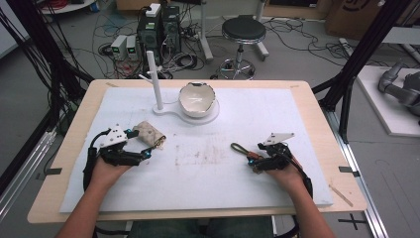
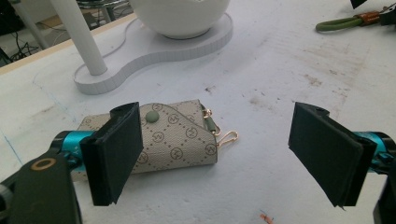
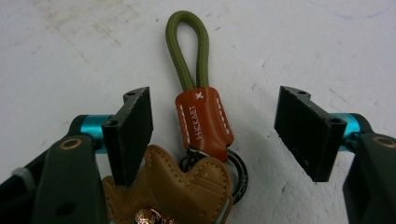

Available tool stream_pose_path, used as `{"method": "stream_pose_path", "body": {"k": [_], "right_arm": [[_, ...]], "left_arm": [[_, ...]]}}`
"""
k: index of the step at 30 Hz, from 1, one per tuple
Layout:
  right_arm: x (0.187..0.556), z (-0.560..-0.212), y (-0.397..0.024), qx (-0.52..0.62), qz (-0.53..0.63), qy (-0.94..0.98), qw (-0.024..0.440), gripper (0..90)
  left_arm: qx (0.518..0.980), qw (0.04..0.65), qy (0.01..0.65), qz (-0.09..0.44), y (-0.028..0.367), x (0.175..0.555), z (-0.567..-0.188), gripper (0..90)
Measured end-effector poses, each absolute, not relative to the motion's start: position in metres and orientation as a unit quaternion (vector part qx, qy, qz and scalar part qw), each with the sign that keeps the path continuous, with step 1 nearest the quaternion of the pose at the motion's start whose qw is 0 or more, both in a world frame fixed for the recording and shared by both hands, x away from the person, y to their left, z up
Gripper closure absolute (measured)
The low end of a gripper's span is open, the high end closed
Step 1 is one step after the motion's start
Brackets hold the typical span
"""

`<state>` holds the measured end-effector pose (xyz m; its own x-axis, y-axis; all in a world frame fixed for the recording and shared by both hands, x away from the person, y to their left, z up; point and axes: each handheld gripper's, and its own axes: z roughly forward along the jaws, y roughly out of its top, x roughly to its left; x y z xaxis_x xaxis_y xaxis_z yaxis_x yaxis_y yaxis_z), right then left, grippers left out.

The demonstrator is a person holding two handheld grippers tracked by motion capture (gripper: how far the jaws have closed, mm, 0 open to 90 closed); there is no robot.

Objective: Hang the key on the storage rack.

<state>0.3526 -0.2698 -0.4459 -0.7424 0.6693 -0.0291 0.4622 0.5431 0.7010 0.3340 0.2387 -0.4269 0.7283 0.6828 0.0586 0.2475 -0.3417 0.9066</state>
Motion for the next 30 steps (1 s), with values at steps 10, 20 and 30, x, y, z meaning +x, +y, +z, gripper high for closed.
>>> {"method": "stream_pose_path", "body": {"k": [10, 20, 30], "right_arm": [[0.3519, -0.4487, -0.2684, 0.323, 0.342, 0.871, 0.139, 42.7], [0.3525, -0.447, -0.2741, 0.34, 0.345, 0.865, 0.135, 64.3], [0.3488, -0.4422, -0.2741, 0.318, 0.35, 0.868, 0.15, 76.6]], "left_arm": [[0.791, 0.487, 0.296, 0.223, 0.2385, 0.3336, -0.4276, 17.7], [0.791, 0.486, 0.296, 0.223, 0.2382, 0.3333, -0.4277, 17.9], [0.79, 0.486, 0.297, 0.226, 0.2386, 0.3334, -0.4272, 17.9]]}}
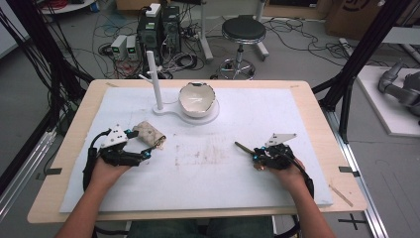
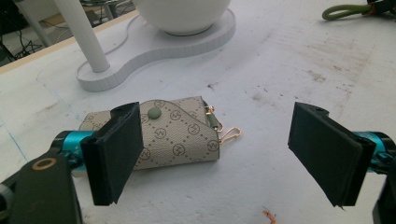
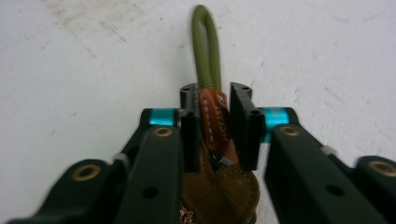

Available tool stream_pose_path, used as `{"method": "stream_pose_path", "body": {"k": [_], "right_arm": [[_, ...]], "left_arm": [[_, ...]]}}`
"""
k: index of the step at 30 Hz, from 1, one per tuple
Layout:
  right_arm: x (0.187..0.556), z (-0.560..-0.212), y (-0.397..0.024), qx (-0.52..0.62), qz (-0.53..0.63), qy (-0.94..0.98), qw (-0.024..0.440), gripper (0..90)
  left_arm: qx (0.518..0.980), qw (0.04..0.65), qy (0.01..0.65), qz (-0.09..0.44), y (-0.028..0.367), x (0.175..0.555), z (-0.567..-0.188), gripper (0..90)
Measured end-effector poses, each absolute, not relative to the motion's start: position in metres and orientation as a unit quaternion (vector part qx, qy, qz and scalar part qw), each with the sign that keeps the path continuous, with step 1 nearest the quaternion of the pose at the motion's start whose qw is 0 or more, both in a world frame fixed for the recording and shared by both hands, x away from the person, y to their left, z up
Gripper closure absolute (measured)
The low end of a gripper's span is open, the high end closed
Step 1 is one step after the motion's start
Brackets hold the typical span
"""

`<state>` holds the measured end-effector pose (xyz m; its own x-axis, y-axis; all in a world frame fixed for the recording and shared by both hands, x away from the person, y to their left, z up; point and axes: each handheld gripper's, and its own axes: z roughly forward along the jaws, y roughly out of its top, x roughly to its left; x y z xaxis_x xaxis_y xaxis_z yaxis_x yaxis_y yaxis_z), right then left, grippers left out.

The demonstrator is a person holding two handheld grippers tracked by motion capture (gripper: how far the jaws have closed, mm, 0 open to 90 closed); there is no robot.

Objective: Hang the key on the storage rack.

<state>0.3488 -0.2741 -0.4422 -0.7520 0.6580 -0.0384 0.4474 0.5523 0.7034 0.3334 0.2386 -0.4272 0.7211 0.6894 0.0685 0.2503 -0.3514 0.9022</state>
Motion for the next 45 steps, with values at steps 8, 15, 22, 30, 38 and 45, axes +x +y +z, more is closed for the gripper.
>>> {"method": "stream_pose_path", "body": {"k": [8, 15, 22, 30, 38, 45], "right_arm": [[0.343, -0.437, -0.272, 0.3, 0.36, 0.865, 0.176, 80.2], [0.343, -0.433, -0.274, 0.306, 0.374, 0.858, 0.175, 80.7], [0.343, -0.432, -0.275, 0.306, 0.384, 0.855, 0.169, 80.8], [0.343, -0.432, -0.276, 0.317, 0.378, 0.852, 0.175, 79.8], [0.346, -0.437, -0.275, 0.333, 0.362, 0.855, 0.163, 65.4], [0.348, -0.441, -0.272, 0.337, 0.351, 0.861, 0.151, 61.0]], "left_arm": [[0.79, 0.487, 0.296, 0.227, 0.24, 0.334, -0.427, 17.9], [0.787, 0.49, 0.299, 0.227, 0.241, 0.335, -0.427, 17.9], [0.787, 0.489, 0.298, 0.228, 0.241, 0.334, -0.426, 17.9], [0.788, 0.488, 0.299, 0.226, 0.24, 0.334, -0.427, 17.9], [0.79, 0.486, 0.298, 0.226, 0.24, 0.334, -0.427, 17.9], [0.789, 0.487, 0.299, 0.226, 0.24, 0.334, -0.427, 17.9]]}}
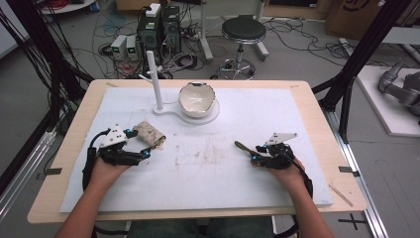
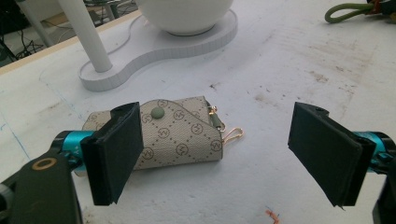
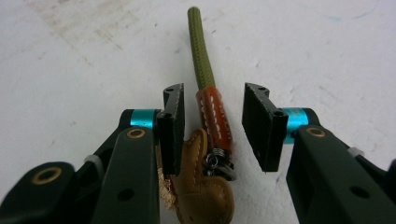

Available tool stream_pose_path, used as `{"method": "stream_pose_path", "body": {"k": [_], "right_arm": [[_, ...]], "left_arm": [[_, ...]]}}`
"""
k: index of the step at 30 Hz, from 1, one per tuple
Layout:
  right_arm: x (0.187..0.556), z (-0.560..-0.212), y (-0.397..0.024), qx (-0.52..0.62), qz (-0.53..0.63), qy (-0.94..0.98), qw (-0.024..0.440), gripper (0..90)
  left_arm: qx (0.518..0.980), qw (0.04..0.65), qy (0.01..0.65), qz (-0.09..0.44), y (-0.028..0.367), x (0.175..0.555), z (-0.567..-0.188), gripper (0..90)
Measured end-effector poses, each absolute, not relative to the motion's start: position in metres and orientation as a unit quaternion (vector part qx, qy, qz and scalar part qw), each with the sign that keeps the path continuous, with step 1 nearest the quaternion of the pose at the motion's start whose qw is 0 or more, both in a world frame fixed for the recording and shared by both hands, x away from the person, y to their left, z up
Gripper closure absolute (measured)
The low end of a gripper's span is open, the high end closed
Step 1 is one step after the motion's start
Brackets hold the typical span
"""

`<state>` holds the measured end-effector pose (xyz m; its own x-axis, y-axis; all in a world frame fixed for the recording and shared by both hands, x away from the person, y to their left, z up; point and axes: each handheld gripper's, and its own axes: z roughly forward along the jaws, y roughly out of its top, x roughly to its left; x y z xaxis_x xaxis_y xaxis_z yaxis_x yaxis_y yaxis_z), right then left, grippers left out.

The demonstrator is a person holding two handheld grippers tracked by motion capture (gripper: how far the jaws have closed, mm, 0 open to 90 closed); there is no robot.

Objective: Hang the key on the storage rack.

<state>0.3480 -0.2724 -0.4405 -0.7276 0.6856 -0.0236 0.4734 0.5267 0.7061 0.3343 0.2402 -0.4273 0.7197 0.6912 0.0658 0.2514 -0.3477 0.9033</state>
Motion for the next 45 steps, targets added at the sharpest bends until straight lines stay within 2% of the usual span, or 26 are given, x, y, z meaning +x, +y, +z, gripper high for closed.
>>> {"method": "stream_pose_path", "body": {"k": [1, 2, 5, 12, 23, 40, 45], "right_arm": [[0.349, -0.442, -0.271, 0.335, 0.342, 0.866, 0.141, 69.5], [0.348, -0.443, -0.27, 0.33, 0.339, 0.87, 0.142, 74.2], [0.347, -0.44, -0.268, 0.314, 0.336, 0.877, 0.143, 78.5], [0.344, -0.429, -0.267, 0.309, 0.369, 0.864, 0.148, 78.8], [0.346, -0.386, -0.252, 0.282, 0.441, 0.836, 0.164, 78.7], [0.384, -0.337, -0.202, 0.237, 0.466, 0.835, 0.172, 78.6], [0.402, -0.328, -0.184, 0.232, 0.469, 0.838, 0.157, 78.6]], "left_arm": [[0.79, 0.486, 0.298, 0.226, 0.24, 0.334, -0.427, 17.9], [0.79, 0.486, 0.298, 0.226, 0.24, 0.334, -0.427, 17.9], [0.79, 0.485, 0.299, 0.227, 0.241, 0.334, -0.427, 17.9], [0.787, 0.487, 0.301, 0.23, 0.242, 0.334, -0.427, 17.9], [0.781, 0.492, 0.302, 0.239, 0.245, 0.331, -0.423, 17.9], [0.779, 0.494, 0.301, 0.244, 0.247, 0.328, -0.421, 17.9], [0.778, 0.495, 0.301, 0.245, 0.249, 0.326, -0.42, 18.0]]}}
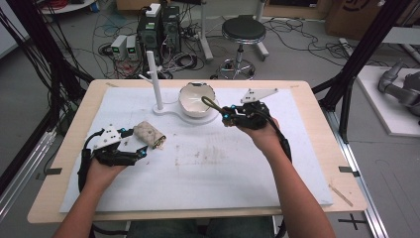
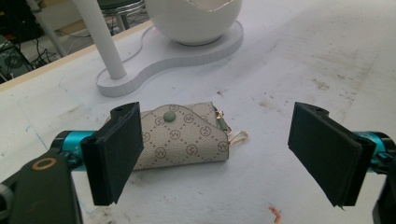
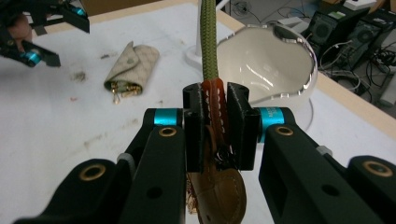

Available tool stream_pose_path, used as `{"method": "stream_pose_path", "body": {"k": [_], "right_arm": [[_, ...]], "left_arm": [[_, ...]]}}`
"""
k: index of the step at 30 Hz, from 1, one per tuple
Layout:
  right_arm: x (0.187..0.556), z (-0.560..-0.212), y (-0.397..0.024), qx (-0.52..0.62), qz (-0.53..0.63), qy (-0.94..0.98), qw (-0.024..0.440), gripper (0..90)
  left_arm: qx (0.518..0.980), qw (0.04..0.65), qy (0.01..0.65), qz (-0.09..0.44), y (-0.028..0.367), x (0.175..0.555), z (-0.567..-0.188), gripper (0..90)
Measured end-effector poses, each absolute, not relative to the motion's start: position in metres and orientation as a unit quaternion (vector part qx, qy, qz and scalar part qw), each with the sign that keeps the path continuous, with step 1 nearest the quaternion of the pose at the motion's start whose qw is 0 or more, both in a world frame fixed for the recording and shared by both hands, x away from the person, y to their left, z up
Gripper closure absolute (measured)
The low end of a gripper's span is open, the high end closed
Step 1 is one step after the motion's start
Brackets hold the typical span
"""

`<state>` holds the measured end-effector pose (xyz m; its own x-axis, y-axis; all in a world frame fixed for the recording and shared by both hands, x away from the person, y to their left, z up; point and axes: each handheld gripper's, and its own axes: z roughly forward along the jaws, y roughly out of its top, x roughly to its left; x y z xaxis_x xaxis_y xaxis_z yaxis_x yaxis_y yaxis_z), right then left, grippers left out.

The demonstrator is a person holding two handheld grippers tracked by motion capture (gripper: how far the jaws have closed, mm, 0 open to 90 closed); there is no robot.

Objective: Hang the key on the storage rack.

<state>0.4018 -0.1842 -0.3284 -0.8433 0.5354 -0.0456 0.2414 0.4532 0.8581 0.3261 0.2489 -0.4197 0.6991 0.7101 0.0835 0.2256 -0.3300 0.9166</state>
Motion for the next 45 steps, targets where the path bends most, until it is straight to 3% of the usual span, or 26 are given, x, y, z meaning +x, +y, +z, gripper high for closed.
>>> {"method": "stream_pose_path", "body": {"k": [27, 45], "right_arm": [[0.465, -0.265, -0.074, 0.165, 0.495, 0.842, 0.139, 78.5], [0.475, -0.262, -0.023, 0.145, 0.488, 0.851, 0.131, 78.4]], "left_arm": [[0.775, 0.495, 0.3, 0.253, 0.253, 0.327, -0.418, 17.9], [0.775, 0.496, 0.302, 0.25, 0.254, 0.329, -0.419, 17.9]]}}
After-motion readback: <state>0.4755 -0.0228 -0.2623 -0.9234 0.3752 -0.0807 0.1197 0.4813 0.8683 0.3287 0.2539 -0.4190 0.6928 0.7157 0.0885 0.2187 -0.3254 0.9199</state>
